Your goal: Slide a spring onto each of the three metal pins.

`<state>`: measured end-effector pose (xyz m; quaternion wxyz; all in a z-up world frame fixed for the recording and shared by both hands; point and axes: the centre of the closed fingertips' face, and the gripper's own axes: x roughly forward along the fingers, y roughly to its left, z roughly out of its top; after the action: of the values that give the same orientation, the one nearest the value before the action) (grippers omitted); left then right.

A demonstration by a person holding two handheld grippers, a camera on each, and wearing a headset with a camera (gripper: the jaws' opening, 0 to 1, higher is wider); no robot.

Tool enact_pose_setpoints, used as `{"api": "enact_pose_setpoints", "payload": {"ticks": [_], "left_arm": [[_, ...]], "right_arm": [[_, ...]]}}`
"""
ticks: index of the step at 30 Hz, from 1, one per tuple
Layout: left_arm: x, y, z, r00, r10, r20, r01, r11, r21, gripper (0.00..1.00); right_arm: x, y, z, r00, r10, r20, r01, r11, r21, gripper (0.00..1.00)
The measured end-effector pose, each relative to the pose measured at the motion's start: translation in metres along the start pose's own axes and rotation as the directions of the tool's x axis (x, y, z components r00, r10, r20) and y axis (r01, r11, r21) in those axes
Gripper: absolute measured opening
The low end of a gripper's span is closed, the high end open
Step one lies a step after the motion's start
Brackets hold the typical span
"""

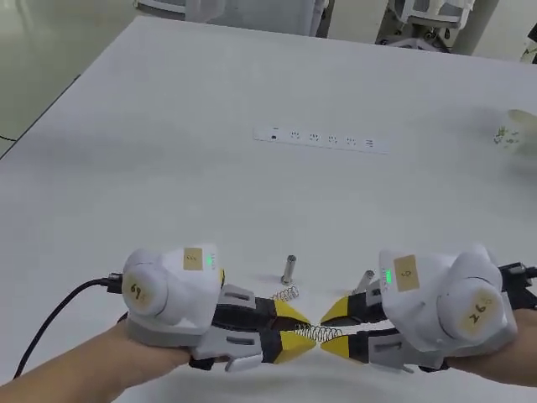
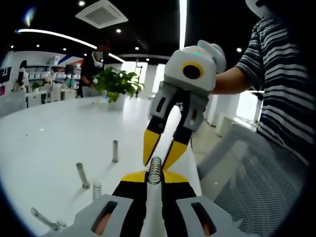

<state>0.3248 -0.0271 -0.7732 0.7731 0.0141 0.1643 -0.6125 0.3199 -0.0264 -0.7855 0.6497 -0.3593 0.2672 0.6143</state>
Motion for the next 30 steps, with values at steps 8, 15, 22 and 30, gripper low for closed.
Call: {"api": "enact_pose_setpoints", "payload": {"ticks": [8,15,22,30], "left_arm": [[-0.001,0.001,0.001,1.0000,-0.002,-0.002,0.002,1.000,0.000,0.02],[-0.003,0.003,0.000,1.0000,-0.004,-0.007,0.004,1.000,0.002,0.02],[-0.003,0.002,0.000,0.9998,-0.014,-0.013,0.014,1.000,0.011,0.02],[-0.004,0.002,-0.002,0.9996,-0.019,-0.019,0.019,1.000,0.007,0.02]], "right_arm": [[0.000,-0.001,-0.008,0.9999,0.005,-0.010,-0.004,1.000,0.020,0.12],[0.002,0.001,-0.013,0.9998,0.007,-0.017,-0.007,1.000,0.021,0.12],[0.003,0.000,-0.013,0.9999,0.008,-0.014,-0.007,1.000,0.016,0.11],[0.003,0.000,-0.011,1.0000,0.005,-0.004,-0.005,1.000,-0.019,0.08]]}}
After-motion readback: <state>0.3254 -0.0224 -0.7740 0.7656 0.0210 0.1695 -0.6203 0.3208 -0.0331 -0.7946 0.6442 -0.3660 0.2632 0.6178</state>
